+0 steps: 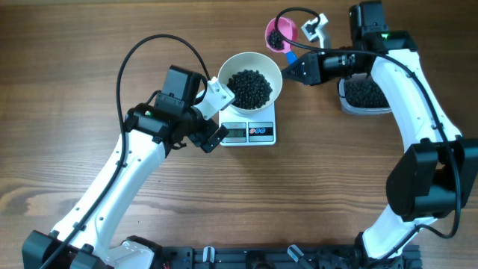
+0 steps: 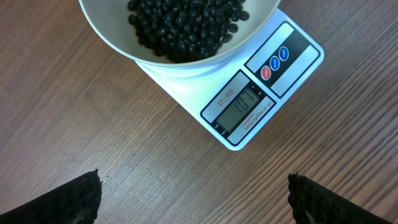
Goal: Scoop item into bowl and weigh 150g on scale
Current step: 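Carry the scoop left over the white bowl and tip beans in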
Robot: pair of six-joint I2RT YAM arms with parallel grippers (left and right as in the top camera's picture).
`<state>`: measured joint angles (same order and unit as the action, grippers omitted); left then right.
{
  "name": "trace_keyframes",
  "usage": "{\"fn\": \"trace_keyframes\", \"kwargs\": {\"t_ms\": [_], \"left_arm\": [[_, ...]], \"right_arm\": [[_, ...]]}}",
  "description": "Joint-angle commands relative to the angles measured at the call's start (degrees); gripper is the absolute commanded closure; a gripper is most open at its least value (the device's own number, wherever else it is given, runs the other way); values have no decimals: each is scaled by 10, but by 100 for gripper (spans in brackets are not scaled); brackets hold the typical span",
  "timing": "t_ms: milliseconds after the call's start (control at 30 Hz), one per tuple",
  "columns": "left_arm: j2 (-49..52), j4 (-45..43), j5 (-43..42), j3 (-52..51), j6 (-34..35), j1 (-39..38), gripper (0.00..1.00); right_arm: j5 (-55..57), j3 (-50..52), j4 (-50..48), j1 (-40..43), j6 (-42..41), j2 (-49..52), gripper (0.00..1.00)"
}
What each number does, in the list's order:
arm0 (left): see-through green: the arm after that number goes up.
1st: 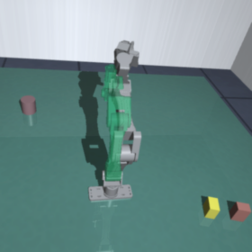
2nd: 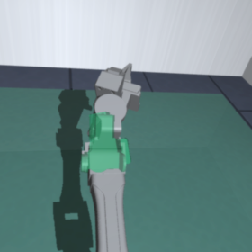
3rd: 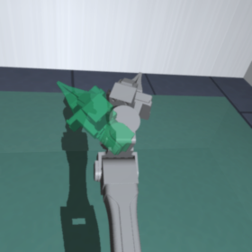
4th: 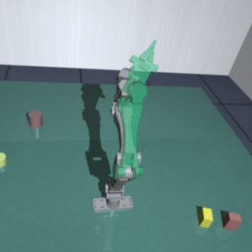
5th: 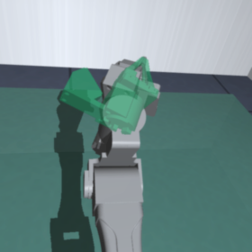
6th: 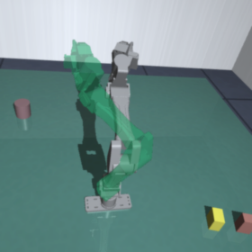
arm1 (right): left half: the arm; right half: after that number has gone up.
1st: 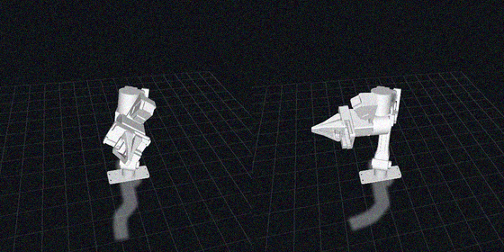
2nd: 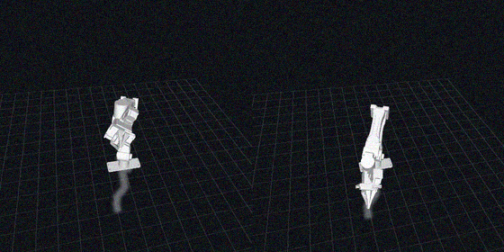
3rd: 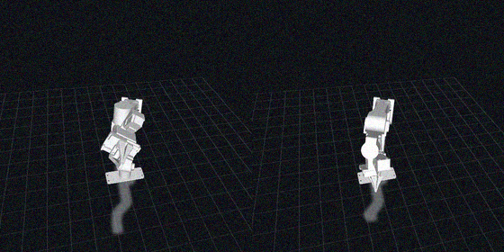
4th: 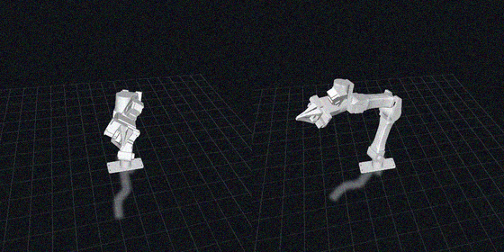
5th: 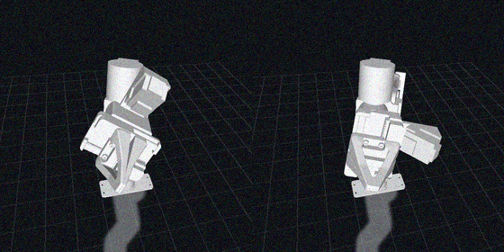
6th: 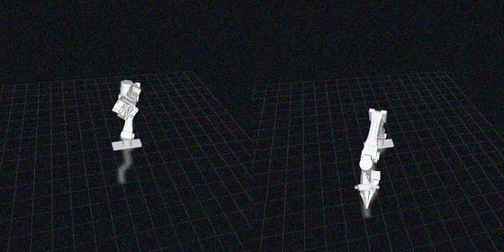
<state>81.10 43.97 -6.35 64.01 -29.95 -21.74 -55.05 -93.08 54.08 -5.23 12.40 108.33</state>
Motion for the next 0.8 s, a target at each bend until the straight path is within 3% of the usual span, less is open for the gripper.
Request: {"fn": "trace_keyframes", "kwargs": {"t_ms": [0,300,500,767], "left_arm": [[-5,0,-9,-2,-11,1,0],[-5,0,-9,-2,-11,1,0],[-5,1,-9,-2,-11,1,0],[-5,0,-9,-2,-11,1,0]], "right_arm": [[5,-15,-14,-12,-8,4,96],[144,-15,-23,-63,-8,4,96],[413,-15,-22,-133,-1,4,96],[616,-15,-9,-213,59,4,96]]}}
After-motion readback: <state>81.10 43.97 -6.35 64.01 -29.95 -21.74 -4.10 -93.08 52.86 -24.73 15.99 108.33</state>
